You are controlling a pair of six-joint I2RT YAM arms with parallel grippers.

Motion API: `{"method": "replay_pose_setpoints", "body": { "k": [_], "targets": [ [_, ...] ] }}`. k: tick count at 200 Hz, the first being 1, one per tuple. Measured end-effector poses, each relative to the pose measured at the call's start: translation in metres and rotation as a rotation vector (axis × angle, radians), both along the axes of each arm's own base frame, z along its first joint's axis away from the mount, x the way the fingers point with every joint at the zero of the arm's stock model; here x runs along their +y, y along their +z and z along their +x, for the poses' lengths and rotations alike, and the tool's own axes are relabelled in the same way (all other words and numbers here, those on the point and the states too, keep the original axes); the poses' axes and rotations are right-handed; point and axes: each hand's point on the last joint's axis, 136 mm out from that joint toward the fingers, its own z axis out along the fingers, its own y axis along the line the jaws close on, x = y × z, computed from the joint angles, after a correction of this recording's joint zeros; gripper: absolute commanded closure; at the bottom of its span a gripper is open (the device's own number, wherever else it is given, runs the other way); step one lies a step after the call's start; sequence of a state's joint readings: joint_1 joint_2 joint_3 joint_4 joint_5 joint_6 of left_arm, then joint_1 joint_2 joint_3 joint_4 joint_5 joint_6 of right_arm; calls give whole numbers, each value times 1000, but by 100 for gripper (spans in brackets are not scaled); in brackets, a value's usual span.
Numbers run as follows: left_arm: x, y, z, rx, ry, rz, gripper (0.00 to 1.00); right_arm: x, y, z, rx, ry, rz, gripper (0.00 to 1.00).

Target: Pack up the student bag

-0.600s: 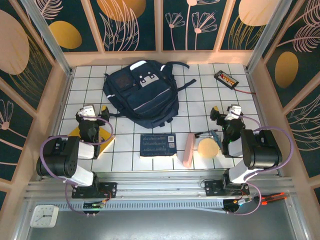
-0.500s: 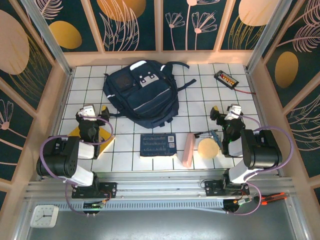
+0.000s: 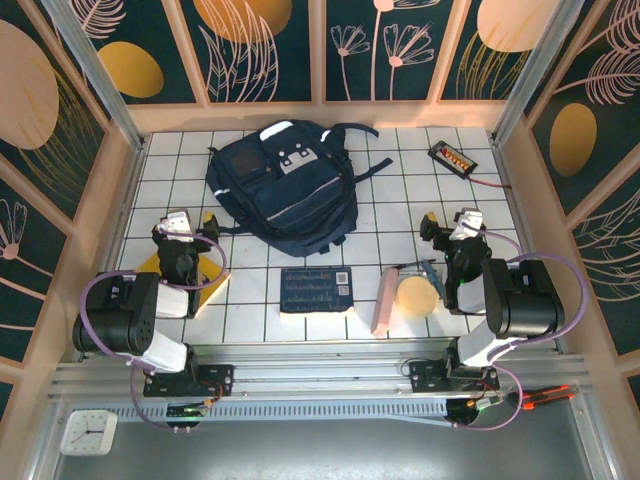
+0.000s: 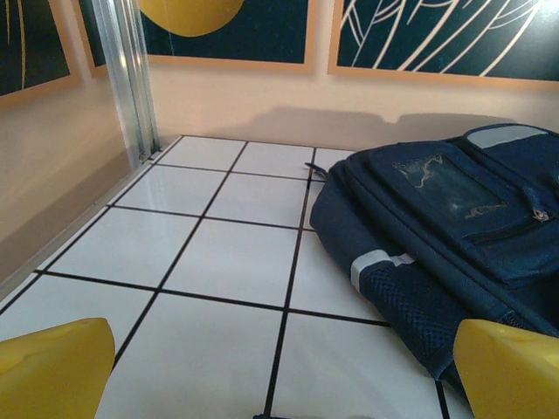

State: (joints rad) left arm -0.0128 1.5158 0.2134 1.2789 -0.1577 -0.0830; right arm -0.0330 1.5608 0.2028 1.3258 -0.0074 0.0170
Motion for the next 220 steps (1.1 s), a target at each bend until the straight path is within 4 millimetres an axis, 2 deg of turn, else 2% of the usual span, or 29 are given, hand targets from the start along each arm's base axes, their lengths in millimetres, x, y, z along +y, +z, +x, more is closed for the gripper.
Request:
{"method": "replay_pose_setpoints", "body": {
  "k": [77,109,119,139,161,198,220],
  "targets": [
    [0,0,0,0,1,0,1,0,-2,0,6,11,3,1],
    [7,4,-2,-6,39,-7,1,-2,-3,4,39,1,15,1],
    [9,9,-4,-11,56,-10,1,-3,3,5,39,-4,20,1],
    [19,21,-5,-5,115,-23,1,-8,28,7,7,-34,32,1],
    [29,46,2,-1,180,-39,1,-17,61,13,-22,-81,83,1],
    [32,81,-10,-4,207,-111,1,-30,103,41,66,-140,225,1],
    [29,93,-12,24,194,-153,1,-27,120,51,136,-132,322,1]
  ]
}}
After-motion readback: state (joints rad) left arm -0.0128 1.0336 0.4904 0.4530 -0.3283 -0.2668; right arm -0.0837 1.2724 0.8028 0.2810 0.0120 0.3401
